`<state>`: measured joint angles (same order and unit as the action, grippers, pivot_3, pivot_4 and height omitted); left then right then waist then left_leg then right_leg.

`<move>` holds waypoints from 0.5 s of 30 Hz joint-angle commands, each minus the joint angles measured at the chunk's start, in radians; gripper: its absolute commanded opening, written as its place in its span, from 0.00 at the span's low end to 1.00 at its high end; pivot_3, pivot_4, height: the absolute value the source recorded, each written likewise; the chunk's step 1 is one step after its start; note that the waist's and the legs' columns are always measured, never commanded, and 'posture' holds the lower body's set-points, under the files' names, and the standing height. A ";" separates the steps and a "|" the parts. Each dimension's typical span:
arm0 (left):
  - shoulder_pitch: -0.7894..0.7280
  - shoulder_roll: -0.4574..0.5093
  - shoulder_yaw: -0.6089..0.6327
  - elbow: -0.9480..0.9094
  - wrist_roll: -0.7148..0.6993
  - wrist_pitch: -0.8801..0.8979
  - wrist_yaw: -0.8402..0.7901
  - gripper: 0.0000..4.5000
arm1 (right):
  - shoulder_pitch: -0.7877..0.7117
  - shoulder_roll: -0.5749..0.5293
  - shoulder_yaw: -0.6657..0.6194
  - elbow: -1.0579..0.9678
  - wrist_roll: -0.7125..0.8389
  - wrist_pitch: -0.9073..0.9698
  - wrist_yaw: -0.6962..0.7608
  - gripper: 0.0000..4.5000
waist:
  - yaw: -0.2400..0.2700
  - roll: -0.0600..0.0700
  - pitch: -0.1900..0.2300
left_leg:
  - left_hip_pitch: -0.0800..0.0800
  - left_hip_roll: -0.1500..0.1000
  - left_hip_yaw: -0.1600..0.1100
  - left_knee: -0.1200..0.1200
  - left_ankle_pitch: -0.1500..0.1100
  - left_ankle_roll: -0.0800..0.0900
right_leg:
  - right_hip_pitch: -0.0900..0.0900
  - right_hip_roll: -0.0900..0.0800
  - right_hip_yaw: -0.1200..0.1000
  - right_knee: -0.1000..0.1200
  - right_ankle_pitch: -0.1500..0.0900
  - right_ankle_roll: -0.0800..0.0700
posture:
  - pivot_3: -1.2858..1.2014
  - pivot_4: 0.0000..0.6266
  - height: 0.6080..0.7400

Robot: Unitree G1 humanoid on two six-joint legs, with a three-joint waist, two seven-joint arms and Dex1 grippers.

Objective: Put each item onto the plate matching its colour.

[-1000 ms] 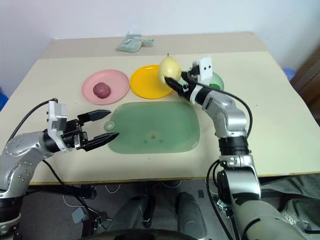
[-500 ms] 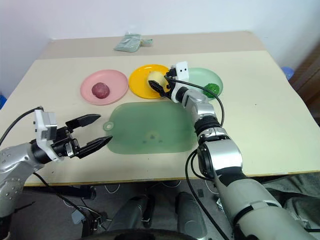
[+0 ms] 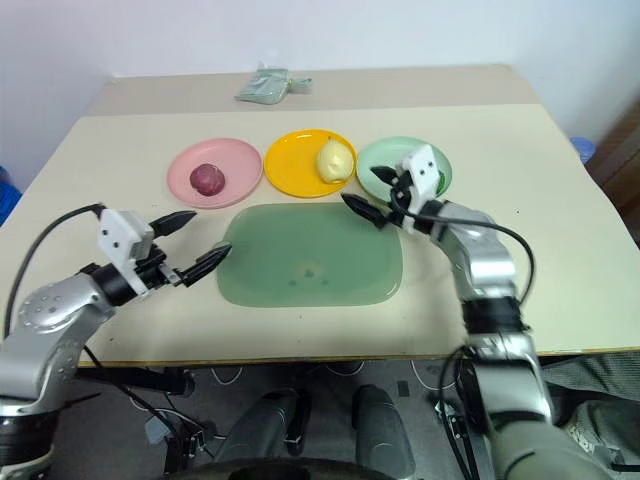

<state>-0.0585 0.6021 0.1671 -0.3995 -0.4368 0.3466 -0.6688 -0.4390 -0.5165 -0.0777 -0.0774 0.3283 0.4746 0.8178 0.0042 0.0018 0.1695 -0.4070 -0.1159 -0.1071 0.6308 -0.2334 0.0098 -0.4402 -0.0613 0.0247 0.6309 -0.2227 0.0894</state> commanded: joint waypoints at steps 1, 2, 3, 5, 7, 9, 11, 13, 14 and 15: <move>-0.016 -0.006 -0.009 0.017 0.029 -0.045 -0.003 1.00 | 0.134 -0.069 -0.094 -0.257 0.073 0.130 -0.041 0.98 | 0.005 0.000 0.000 | 0.000 0.000 0.000 0.000 0.000 0.000 | 0.000 0.000 0.000 0.000 0.000 0.000 | 0.52 0.24 1.00; -0.016 -0.009 -0.011 0.022 0.033 -0.052 -0.004 1.00 | 0.173 -0.083 -0.117 -0.299 0.089 0.156 -0.056 0.98 | 0.005 0.000 0.000 | 0.000 0.000 0.000 0.000 0.000 0.000 | 0.001 0.000 0.000 0.000 0.000 0.000 | 0.52 0.24 1.00; -0.015 -0.012 -0.012 0.027 0.037 -0.061 -0.005 1.00 | 0.223 -0.101 -0.141 -0.341 0.095 0.166 -0.060 0.98 | 0.007 0.000 0.000 | 0.000 0.000 0.000 0.000 0.000 0.000 | 0.001 0.000 0.000 -0.001 0.000 0.000 | 0.52 0.24 1.00; -0.010 -0.022 -0.015 0.039 0.050 -0.087 -0.006 1.00 | 0.314 -0.126 -0.190 -0.400 0.110 0.183 -0.065 0.98 | 0.009 0.000 0.000 | 0.000 0.000 0.000 0.001 0.000 0.000 | 0.001 0.000 0.000 -0.001 0.000 0.000 | 0.52 0.24 1.00; -0.001 -0.024 -0.015 0.046 0.057 -0.105 -0.011 1.00 | 0.380 -0.142 -0.229 -0.434 0.122 0.192 -0.071 0.98 | 0.011 0.000 0.000 | 0.000 0.001 0.000 0.001 0.000 0.000 | 0.002 0.000 -0.001 -0.002 0.000 0.000 | 0.52 0.24 1.00; 0.010 -0.018 -0.011 0.049 0.062 -0.120 -0.020 1.00 | 0.446 -0.156 -0.266 -0.459 0.129 0.191 -0.070 0.98 | 0.011 -0.001 0.000 | 0.000 0.001 0.000 0.002 0.000 0.000 | 0.003 0.000 -0.001 -0.003 0.000 0.000 | 0.52 0.24 1.00; 0.014 -0.011 -0.003 0.054 0.060 -0.127 -0.028 1.00 | 0.498 -0.160 -0.305 -0.475 0.139 0.188 -0.072 0.98 | 0.011 -0.001 0.000 | 0.001 0.001 0.000 0.002 0.000 0.000 | 0.004 0.000 -0.001 -0.003 0.000 0.000 | 0.52 0.24 1.00; 0.009 -0.004 0.003 0.063 0.058 -0.129 -0.035 1.00 | 0.531 -0.165 -0.330 -0.480 0.144 0.180 -0.072 0.98 | 0.011 -0.001 0.000 | 0.001 0.001 0.000 0.002 0.000 0.000 | 0.004 0.000 -0.001 -0.003 0.000 0.000 | 0.52 0.24 1.00; 0.005 -0.002 0.005 0.068 0.057 -0.129 -0.037 1.00 | 0.539 -0.167 -0.337 -0.479 0.147 0.176 -0.073 0.98 | 0.011 -0.001 0.000 | 0.001 0.001 0.000 0.002 0.000 0.000 | 0.004 0.000 -0.001 -0.003 0.000 0.000 | 0.52 0.24 1.00; 0.000 -0.001 0.005 0.075 0.057 -0.130 -0.039 1.00 | 0.548 -0.167 -0.345 -0.478 0.150 0.171 -0.073 0.98 | 0.011 -0.001 0.000 | 0.001 0.001 0.000 0.002 0.000 0.000 | 0.004 0.000 -0.001 -0.003 0.000 0.000 | 0.52 0.24 1.00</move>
<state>-0.0466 0.5886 0.1428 -0.3154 -0.3796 0.2441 -0.7012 0.1092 -0.6720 -0.3849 -0.5096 0.4564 0.6688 0.7473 0.0149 0.0011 0.1692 -0.4060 -0.1150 -0.1070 0.6326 -0.2336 0.0103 -0.4359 -0.0615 0.0232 0.6281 -0.2228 0.0894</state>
